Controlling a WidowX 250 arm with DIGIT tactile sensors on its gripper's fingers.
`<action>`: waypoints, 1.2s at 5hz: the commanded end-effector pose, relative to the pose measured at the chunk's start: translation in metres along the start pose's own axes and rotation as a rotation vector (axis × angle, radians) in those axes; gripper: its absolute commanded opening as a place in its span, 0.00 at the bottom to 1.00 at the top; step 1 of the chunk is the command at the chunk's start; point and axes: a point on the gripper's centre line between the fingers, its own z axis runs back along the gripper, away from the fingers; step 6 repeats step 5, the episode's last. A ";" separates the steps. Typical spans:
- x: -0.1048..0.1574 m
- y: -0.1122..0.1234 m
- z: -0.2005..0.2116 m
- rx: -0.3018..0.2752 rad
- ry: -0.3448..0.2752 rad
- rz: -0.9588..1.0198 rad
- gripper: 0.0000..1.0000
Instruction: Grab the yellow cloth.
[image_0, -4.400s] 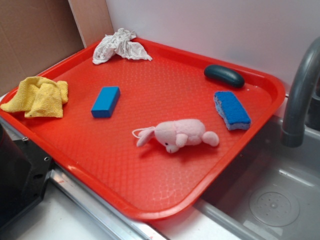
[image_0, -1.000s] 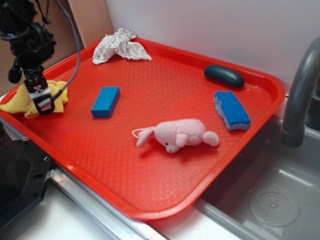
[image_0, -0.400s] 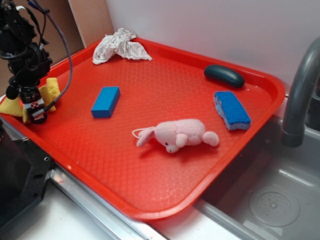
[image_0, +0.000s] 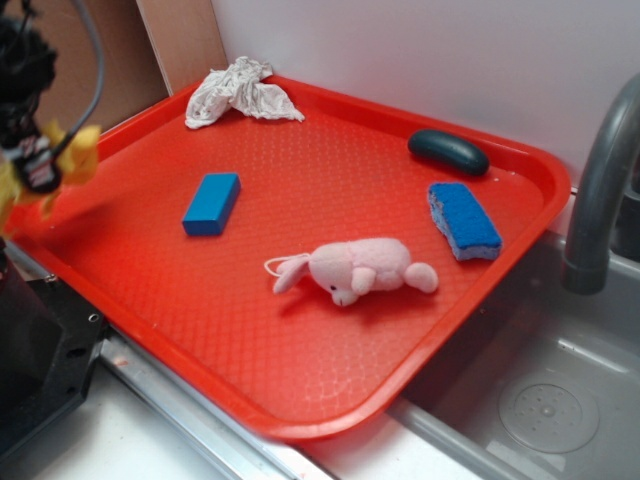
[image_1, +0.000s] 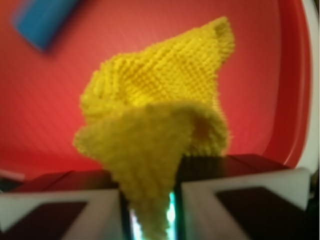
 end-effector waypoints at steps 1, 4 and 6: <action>0.067 -0.051 0.089 -0.134 -0.187 0.054 0.00; 0.085 -0.068 0.077 -0.098 -0.149 0.228 0.00; 0.033 -0.060 0.064 -0.092 -0.137 0.299 0.00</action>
